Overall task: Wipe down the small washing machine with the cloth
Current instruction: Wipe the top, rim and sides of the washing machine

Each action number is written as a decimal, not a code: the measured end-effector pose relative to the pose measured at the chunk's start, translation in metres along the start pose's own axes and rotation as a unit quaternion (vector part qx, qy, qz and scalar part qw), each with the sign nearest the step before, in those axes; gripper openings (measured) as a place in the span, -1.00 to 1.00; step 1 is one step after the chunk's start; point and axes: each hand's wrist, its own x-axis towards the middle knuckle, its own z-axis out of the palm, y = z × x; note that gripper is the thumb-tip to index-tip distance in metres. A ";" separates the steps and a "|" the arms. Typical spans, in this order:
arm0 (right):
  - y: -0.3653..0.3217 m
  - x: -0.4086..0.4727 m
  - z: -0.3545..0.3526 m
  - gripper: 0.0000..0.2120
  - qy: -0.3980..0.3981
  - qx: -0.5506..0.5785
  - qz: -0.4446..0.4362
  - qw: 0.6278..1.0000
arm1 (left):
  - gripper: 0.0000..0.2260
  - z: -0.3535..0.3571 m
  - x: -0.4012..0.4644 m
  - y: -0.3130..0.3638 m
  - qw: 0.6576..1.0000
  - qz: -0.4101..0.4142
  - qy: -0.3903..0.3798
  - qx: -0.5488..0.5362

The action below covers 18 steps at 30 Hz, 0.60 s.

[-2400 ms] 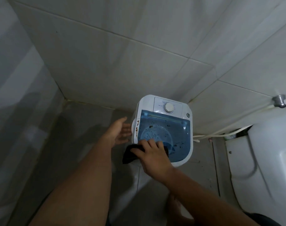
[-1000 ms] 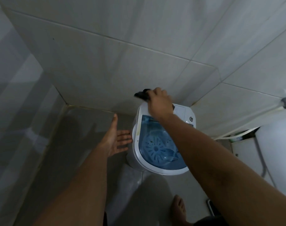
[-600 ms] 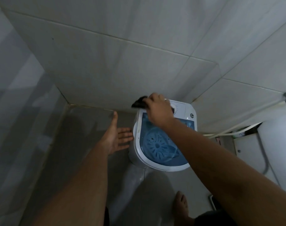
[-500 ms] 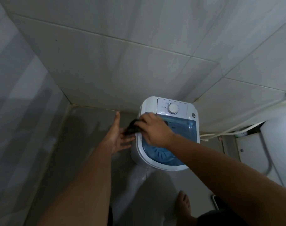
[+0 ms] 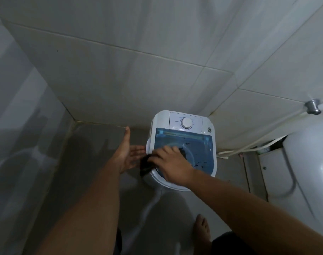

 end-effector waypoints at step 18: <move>0.036 -0.042 -0.007 -0.59 0.019 0.061 0.018 0.998 | -0.08 0.003 0.010 -0.002 0.999 0.026 0.021 0.039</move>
